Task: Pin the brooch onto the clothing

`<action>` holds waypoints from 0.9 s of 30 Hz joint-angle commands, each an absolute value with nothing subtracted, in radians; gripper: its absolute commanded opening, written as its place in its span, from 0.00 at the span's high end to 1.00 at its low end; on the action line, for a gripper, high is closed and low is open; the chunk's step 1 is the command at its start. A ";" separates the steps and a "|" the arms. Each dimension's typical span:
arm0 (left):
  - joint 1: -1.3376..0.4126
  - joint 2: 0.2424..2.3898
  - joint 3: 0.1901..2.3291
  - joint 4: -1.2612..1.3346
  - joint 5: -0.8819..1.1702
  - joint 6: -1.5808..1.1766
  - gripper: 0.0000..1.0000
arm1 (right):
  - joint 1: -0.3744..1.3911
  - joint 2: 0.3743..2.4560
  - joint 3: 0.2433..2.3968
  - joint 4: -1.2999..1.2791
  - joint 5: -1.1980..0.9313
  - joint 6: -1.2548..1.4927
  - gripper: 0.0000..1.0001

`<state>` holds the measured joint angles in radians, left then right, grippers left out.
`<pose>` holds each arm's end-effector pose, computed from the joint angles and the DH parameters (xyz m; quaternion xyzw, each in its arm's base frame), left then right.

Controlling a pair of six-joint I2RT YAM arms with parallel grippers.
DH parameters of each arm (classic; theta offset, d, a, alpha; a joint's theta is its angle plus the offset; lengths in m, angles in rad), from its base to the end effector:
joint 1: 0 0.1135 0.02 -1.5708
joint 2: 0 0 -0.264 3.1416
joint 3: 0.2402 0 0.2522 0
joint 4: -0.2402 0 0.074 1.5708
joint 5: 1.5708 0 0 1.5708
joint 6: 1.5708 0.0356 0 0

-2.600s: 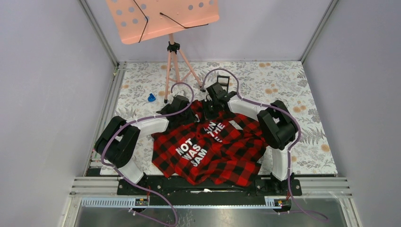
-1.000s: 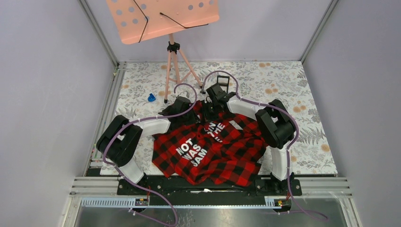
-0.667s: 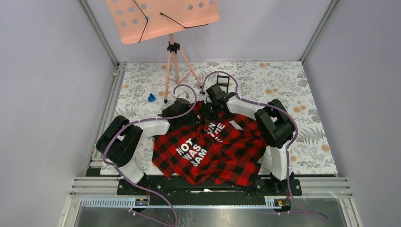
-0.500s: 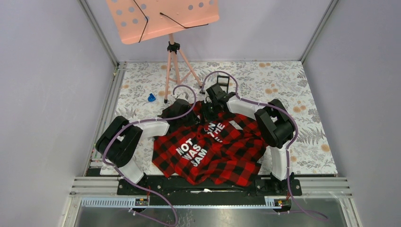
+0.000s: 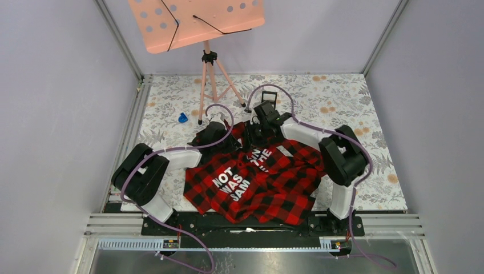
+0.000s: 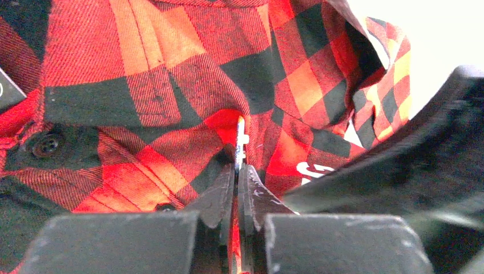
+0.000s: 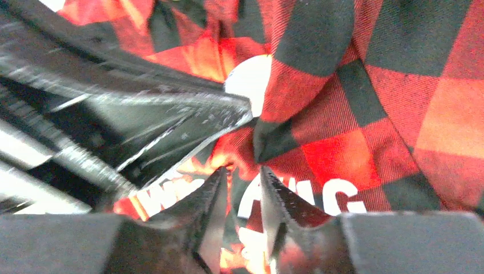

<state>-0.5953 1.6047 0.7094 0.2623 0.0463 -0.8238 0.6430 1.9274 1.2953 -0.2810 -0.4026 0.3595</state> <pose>0.2618 -0.1793 0.1589 -0.0913 0.8872 -0.3100 0.3293 0.3202 0.2573 0.1801 -0.1949 0.9089 0.3180 0.1866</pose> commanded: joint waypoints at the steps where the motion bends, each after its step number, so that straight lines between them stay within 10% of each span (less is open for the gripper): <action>1: -0.582 1.538 0.684 0.351 0.067 -0.844 1.00 | 0.624 1.754 1.259 -0.276 -0.362 0.337 0.62; 15: -0.515 1.516 0.663 0.420 0.281 -0.723 1.00 | 0.527 1.615 1.077 -0.098 -0.456 0.258 0.32; 27: -0.454 1.491 0.654 0.440 0.620 -0.640 1.00 | 0.494 1.615 0.940 0.182 -0.684 0.284 0.30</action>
